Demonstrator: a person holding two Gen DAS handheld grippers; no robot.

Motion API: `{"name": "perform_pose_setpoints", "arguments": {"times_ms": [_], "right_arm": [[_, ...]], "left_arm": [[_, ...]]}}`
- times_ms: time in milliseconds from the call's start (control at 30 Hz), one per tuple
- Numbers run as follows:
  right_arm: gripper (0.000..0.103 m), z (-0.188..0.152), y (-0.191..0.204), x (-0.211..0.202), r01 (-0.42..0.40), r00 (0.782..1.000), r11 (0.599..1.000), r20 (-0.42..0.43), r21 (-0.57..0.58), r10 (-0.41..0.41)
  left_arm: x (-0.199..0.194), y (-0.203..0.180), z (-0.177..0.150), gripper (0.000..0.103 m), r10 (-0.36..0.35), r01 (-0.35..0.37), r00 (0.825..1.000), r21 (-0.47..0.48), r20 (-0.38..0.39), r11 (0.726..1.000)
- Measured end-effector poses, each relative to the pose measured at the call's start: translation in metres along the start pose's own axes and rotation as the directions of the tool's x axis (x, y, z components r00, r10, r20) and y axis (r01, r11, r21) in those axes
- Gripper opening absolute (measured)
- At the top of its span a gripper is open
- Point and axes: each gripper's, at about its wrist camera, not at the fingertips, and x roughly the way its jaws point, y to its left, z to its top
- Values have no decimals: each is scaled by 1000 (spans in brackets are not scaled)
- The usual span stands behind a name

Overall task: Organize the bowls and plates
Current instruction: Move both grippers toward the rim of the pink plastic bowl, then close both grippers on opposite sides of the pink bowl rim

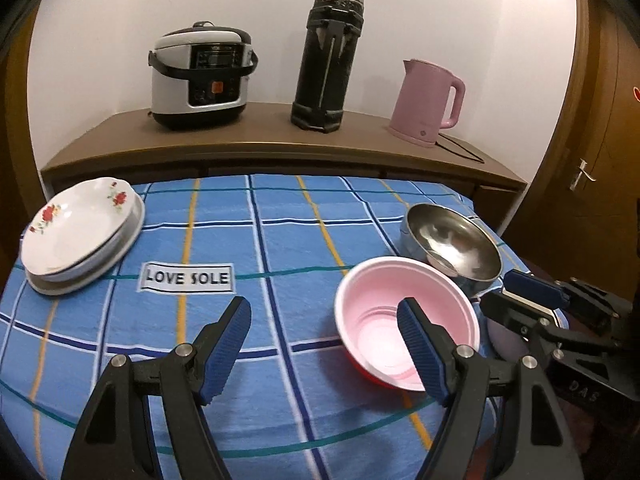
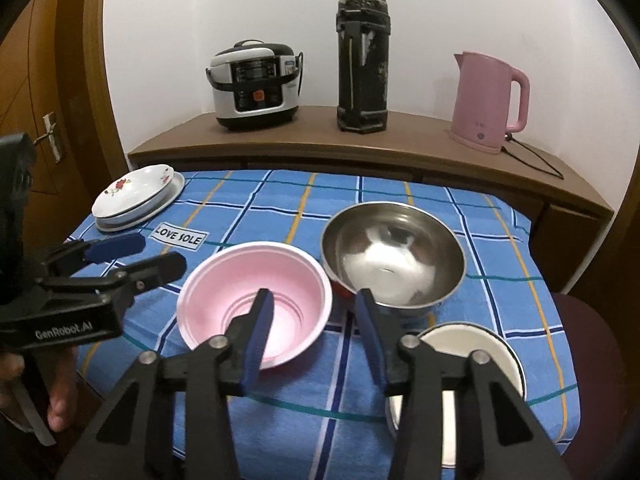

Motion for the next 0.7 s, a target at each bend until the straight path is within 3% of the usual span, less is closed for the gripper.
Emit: {"name": "perform_pose_setpoints", "arguments": {"times_ms": [167, 300, 500, 700], "right_arm": [[34, -6, -7, 8, -15, 1000, 1000, -22, 15, 16], [31, -8, -6, 14, -23, 999, 1000, -37, 11, 24], [25, -10, -6, 19, -18, 999, 1000, -50, 4, 18], [19, -13, -2, 25, -21, 998, 1000, -62, -6, 20]], "left_arm": [[3, -12, -2, 69, -17, 17, 1000, 32, -7, 999], [13, -16, -6, 52, -28, 31, 998, 44, -48, 999], [22, -17, -9, 50, -28, 30, 997, 31, -72, 999], [28, -21, -12, 34, -20, 25, 995, 46, -101, 999]]}}
